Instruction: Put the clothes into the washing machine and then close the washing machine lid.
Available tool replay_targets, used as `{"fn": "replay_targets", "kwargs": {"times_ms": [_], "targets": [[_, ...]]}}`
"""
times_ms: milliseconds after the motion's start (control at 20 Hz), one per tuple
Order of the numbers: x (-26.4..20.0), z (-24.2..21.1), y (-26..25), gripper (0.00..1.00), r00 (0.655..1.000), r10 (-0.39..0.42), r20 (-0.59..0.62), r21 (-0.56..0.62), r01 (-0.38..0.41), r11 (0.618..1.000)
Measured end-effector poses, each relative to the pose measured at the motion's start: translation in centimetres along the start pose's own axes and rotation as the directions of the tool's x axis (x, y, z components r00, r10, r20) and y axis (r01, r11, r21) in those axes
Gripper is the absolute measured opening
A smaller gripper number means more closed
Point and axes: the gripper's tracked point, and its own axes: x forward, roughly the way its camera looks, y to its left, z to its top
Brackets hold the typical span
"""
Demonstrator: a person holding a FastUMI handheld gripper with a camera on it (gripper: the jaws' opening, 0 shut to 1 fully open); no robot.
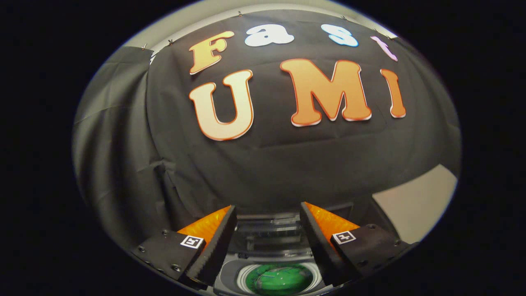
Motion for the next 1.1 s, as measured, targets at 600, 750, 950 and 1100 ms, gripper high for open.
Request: {"fn": "replay_targets", "kwargs": {"times_ms": [600,750,950,1100], "targets": [[11.7,-4.4,-3.9,0.99,0.989,-0.028,-0.148,0.009,0.03,1.0],[14.1,-6.4,-4.8,0.99,0.978,-0.063,-0.199,-0.046,0.055,0.997],[15.0,-7.0,-5.1,0.99,0.98,-0.072,-0.184,-0.068,0.06,0.996],[14.6,-7.2,-5.3,0.99,0.979,-0.067,-0.19,-0.068,0.055,0.996]]}}
